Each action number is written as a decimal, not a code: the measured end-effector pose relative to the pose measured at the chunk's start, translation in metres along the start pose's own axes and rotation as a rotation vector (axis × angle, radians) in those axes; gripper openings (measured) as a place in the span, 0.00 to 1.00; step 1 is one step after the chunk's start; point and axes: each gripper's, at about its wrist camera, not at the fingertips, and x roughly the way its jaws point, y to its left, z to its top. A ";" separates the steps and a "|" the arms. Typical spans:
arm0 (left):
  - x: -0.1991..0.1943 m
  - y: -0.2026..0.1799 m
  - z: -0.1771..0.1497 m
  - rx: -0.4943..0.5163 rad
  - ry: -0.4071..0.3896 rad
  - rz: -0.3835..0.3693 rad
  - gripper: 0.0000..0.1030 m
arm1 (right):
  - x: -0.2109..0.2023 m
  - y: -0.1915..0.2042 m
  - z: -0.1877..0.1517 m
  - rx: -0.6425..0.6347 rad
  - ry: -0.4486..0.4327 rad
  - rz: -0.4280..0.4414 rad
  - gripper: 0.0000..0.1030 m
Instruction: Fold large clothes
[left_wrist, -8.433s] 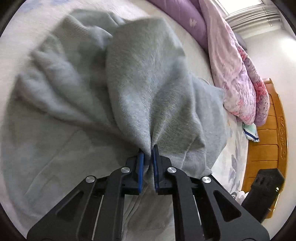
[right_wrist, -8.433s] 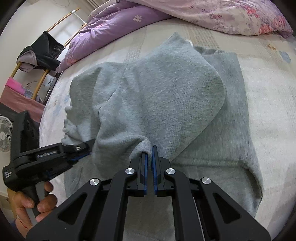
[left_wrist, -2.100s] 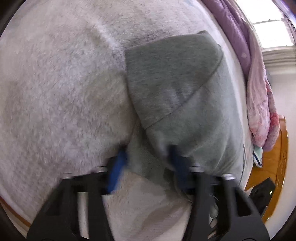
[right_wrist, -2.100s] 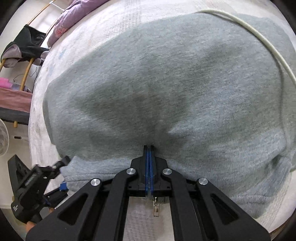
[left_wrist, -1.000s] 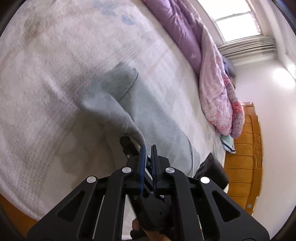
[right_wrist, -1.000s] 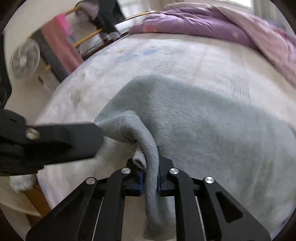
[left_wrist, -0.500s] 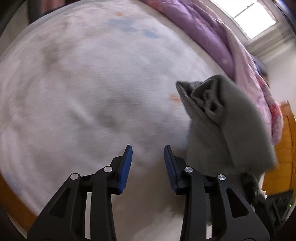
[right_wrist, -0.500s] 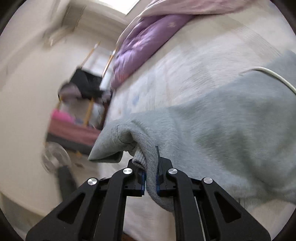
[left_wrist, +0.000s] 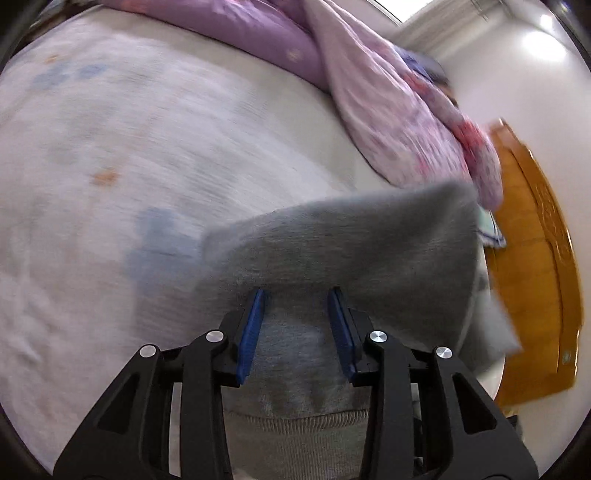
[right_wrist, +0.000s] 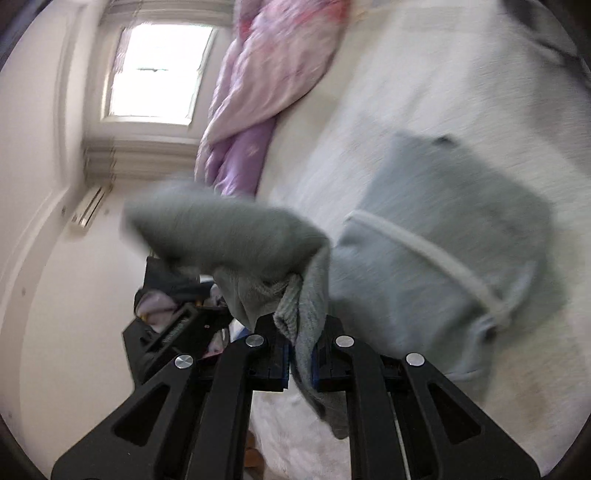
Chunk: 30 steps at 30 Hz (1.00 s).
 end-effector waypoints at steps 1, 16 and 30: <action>0.009 -0.010 -0.002 0.022 0.023 -0.016 0.45 | -0.005 -0.010 0.004 0.035 -0.011 -0.004 0.07; 0.013 -0.035 -0.005 0.128 0.068 -0.009 0.73 | -0.012 -0.082 0.023 0.155 0.039 -0.260 0.15; 0.070 -0.013 -0.025 0.181 0.195 0.162 0.74 | 0.010 0.066 0.045 -0.564 0.112 -0.469 0.23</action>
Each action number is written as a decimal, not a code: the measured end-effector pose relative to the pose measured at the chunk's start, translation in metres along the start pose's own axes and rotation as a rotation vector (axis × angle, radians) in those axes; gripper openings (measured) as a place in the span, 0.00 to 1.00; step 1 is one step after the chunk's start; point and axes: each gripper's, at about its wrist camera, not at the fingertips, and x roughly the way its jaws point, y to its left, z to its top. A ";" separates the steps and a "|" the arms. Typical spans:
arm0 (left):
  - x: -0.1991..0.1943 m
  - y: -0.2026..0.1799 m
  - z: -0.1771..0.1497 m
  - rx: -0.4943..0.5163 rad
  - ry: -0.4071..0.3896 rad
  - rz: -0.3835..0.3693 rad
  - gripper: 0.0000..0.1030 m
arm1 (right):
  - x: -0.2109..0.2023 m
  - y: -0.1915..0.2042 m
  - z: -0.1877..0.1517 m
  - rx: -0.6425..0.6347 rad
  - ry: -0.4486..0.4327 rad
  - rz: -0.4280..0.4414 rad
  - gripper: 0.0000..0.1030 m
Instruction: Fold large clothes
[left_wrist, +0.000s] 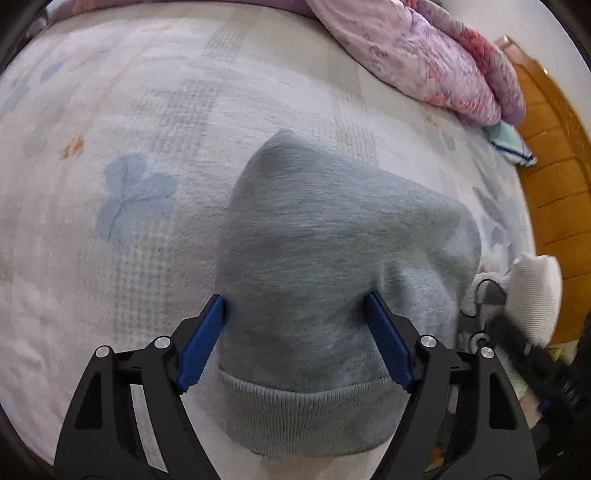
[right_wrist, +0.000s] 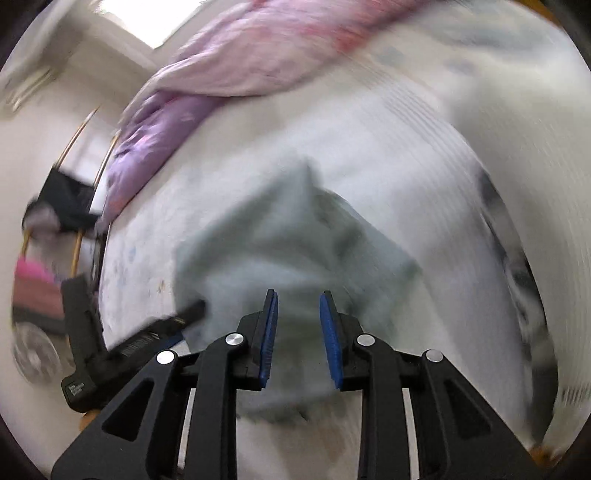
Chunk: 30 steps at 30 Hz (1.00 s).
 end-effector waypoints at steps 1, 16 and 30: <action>0.002 0.000 0.002 0.001 0.004 0.005 0.74 | 0.014 0.004 0.010 -0.017 0.002 0.003 0.23; -0.013 0.051 -0.022 -0.206 0.022 -0.142 0.82 | 0.109 -0.043 0.019 -0.096 0.186 -0.165 0.00; 0.030 0.043 -0.038 -0.203 0.071 -0.198 0.89 | 0.074 -0.042 0.007 -0.022 0.097 -0.140 0.18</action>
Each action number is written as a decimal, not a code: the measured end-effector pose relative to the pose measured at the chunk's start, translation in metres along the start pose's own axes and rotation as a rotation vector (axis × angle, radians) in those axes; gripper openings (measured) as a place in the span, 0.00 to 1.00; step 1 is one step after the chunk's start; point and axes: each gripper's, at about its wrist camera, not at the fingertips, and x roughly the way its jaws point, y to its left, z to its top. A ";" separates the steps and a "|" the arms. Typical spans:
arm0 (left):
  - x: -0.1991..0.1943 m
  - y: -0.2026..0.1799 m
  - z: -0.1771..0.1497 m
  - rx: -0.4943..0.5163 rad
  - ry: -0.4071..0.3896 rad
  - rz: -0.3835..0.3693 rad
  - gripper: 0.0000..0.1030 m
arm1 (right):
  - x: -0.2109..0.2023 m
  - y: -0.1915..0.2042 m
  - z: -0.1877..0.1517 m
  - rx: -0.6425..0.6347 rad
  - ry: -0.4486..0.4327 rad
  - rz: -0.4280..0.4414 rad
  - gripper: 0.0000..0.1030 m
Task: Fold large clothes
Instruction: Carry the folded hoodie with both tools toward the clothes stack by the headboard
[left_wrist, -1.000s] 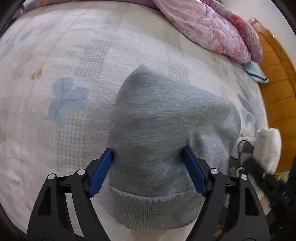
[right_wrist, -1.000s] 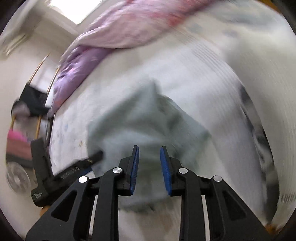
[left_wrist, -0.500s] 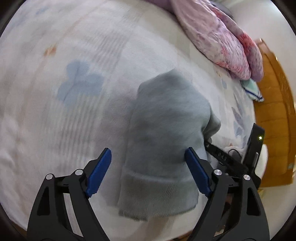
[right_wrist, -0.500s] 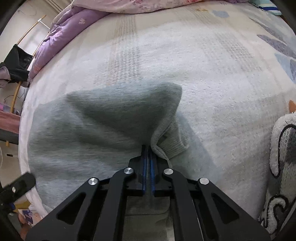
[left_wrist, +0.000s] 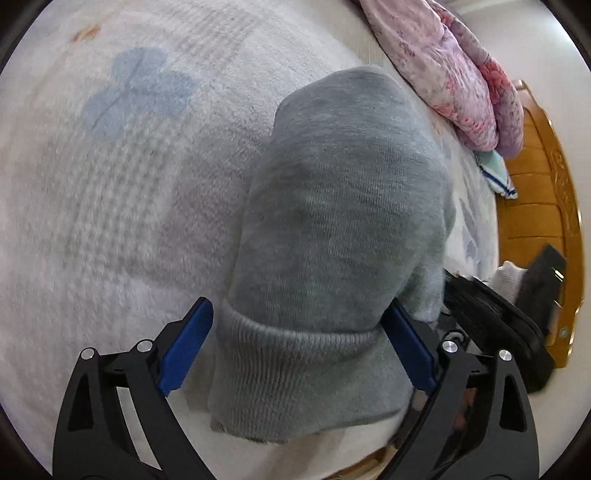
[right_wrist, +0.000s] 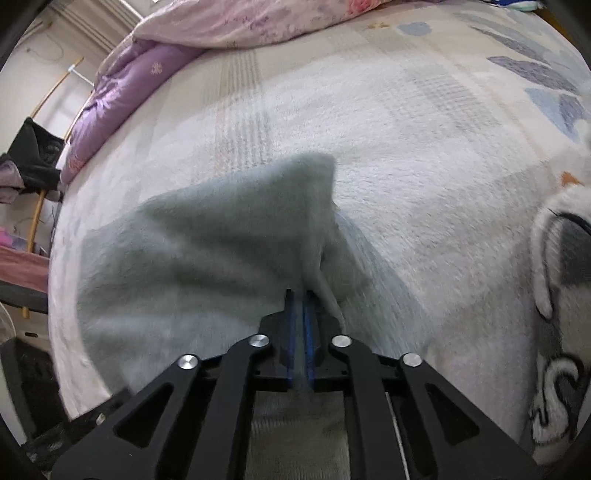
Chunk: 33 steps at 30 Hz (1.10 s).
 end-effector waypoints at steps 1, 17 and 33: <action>0.002 0.001 0.000 0.001 0.001 -0.001 0.89 | -0.008 -0.001 -0.005 0.016 -0.018 -0.004 0.20; 0.011 -0.018 0.014 0.136 0.059 0.015 0.77 | 0.000 -0.075 -0.174 0.920 -0.091 0.437 0.75; 0.006 -0.011 0.012 0.134 0.055 0.007 0.77 | 0.023 -0.074 -0.129 0.830 -0.197 0.560 0.81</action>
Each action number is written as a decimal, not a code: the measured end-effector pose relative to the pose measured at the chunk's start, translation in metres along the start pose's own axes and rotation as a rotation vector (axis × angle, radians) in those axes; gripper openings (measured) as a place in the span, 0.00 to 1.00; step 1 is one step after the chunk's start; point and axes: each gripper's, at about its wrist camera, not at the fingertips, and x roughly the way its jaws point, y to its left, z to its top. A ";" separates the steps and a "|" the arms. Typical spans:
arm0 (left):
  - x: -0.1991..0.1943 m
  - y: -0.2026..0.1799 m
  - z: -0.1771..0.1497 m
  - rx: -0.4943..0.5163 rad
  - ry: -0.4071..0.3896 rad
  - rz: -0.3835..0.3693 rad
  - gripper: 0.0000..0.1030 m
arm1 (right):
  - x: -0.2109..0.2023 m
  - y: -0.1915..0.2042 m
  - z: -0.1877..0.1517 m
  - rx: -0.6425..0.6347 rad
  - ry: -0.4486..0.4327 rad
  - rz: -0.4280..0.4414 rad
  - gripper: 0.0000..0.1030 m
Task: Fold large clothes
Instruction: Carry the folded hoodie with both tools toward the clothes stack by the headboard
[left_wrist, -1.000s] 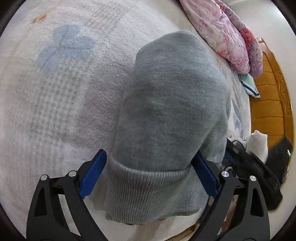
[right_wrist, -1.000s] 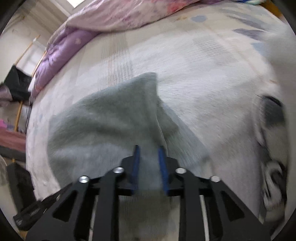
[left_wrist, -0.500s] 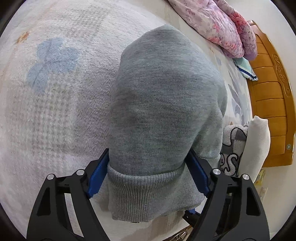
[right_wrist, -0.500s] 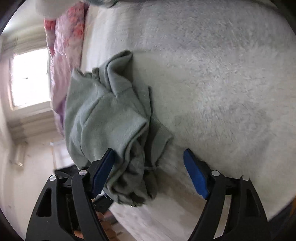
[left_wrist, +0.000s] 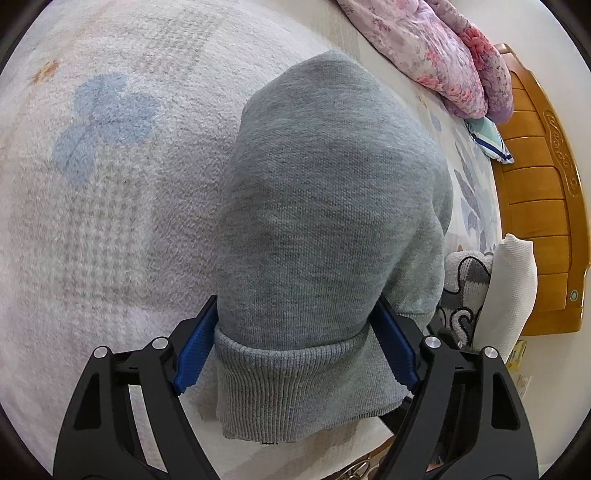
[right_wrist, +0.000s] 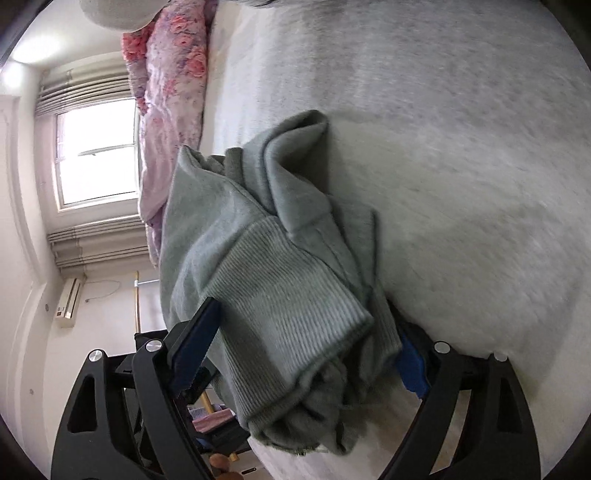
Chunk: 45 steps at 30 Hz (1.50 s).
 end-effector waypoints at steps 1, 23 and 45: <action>0.000 0.000 0.000 0.000 -0.003 0.001 0.77 | 0.002 0.001 0.001 -0.017 0.006 0.003 0.81; -0.128 -0.086 -0.021 0.078 -0.213 -0.158 0.51 | -0.125 0.189 -0.038 -0.603 -0.023 0.106 0.17; -0.013 -0.381 -0.130 0.323 -0.450 -0.180 0.50 | -0.323 0.136 0.201 -0.649 -0.095 -0.008 0.17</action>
